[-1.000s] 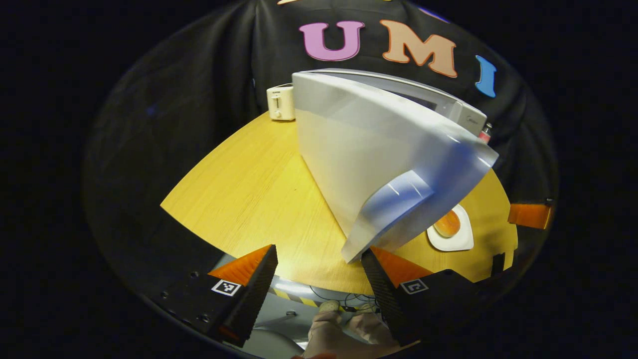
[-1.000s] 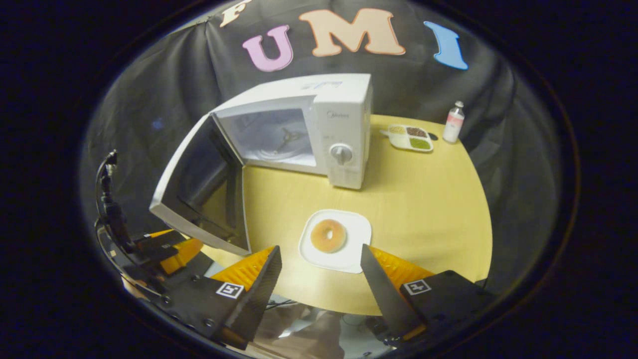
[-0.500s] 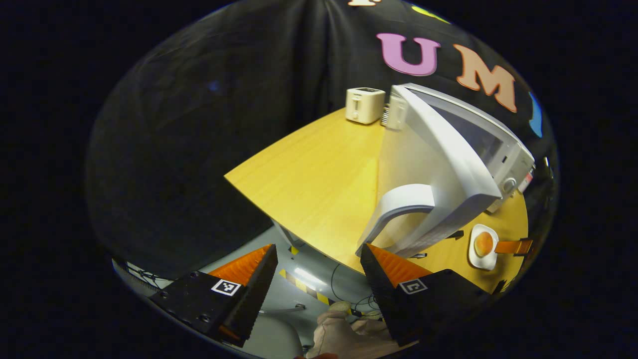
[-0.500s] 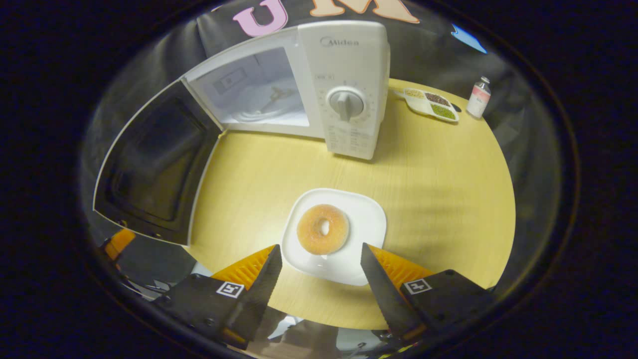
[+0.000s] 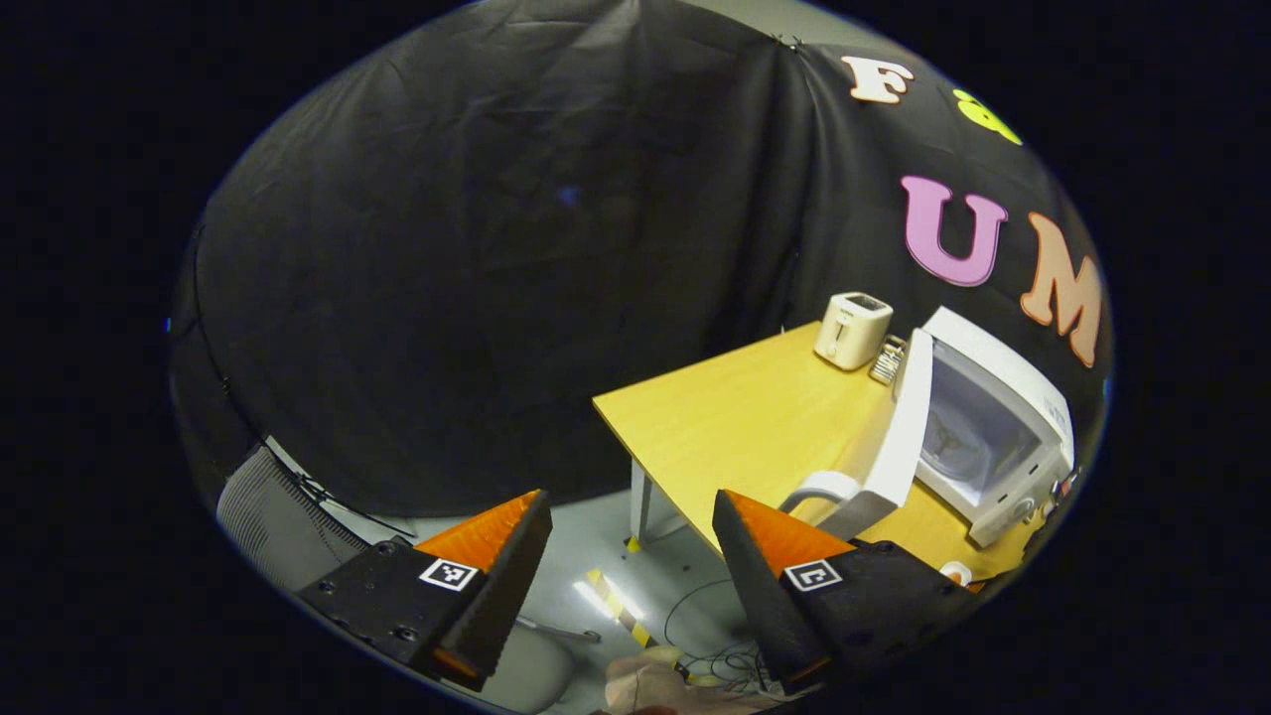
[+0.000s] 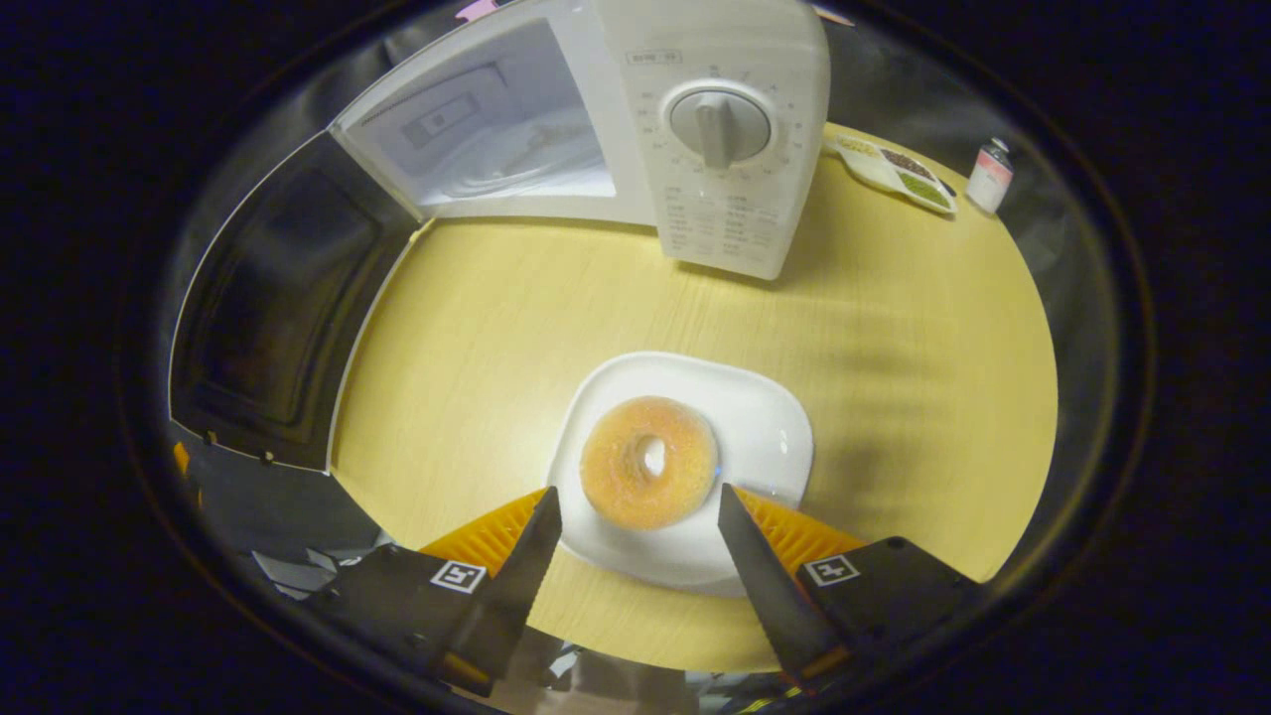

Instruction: Open the microwave oven with the left hand, put the food in, and close the microwave oven.

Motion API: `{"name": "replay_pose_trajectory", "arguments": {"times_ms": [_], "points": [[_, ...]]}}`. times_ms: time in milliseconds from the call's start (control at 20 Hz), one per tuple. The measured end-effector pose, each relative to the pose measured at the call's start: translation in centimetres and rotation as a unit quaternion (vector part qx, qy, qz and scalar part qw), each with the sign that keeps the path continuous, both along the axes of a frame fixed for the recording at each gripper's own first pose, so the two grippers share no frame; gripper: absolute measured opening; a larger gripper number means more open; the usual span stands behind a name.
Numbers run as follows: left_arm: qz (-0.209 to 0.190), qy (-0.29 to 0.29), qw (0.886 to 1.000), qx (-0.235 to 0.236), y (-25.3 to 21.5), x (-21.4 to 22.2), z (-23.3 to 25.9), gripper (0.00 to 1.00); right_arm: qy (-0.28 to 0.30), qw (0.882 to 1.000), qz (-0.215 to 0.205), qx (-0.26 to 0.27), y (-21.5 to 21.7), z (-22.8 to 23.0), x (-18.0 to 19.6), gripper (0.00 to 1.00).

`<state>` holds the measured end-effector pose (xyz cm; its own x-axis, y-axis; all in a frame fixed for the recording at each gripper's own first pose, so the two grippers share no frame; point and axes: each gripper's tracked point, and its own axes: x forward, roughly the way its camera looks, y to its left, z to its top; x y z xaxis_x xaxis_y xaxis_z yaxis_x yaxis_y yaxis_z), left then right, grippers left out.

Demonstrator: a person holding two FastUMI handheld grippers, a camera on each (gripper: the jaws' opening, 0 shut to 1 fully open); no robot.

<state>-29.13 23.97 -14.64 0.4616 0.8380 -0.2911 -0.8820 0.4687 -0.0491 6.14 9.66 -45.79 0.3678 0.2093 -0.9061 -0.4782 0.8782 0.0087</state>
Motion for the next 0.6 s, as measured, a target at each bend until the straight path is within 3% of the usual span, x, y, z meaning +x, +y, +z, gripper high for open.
{"name": "replay_pose_trajectory", "arguments": {"times_ms": [100, 150, 250, 300, 350, 400, 450, 550, 600], "points": [[0.014, -0.019, 0.999, 0.024, -0.8, -0.6, 1.9, 0.96, 0.009, 1.000, 0.004, -0.002, -0.1, -0.5, 0.1, 1.00], [0.018, -0.020, 0.999, 0.028, -1.3, -1.0, 2.2, 0.96, 0.013, 1.000, 0.005, 0.001, 0.1, -0.7, 0.3, 0.93], [0.027, -0.017, 0.999, 0.033, -1.9, -1.1, 2.2, 0.96, 0.012, 1.000, 0.003, 0.004, 0.1, -0.8, 0.7, 0.98], [0.027, -0.018, 0.999, 0.032, -2.2, -1.0, 2.1, 0.96, 0.007, 1.000, 0.001, 0.008, 0.3, -0.6, 1.0, 0.89], [0.027, -0.018, 0.999, 0.029, -2.7, -1.1, 2.0, 0.95, 0.003, 1.000, -0.001, 0.012, 0.4, -0.7, 1.3, 0.89], [0.027, -0.019, 0.999, 0.022, -3.0, -1.0, 1.9, 0.96, 0.000, 1.000, -0.002, 0.013, 0.4, -0.7, 1.4, 0.97], [0.025, -0.022, 0.999, 0.019, -3.4, -0.8, 1.9, 0.96, 0.001, 1.000, -0.003, 0.015, 0.5, -0.6, 1.4, 0.84], [0.016, -0.032, 0.999, 0.023, -3.2, 0.1, 2.4, 0.96, -0.002, 1.000, 0.000, 0.016, 0.4, -0.7, 1.4, 0.81], [0.010, -0.034, 0.999, 0.027, -2.9, 0.5, 2.8, 0.93, -0.005, 1.000, -0.001, 0.012, 0.2, -0.6, 1.4, 0.75]]}}
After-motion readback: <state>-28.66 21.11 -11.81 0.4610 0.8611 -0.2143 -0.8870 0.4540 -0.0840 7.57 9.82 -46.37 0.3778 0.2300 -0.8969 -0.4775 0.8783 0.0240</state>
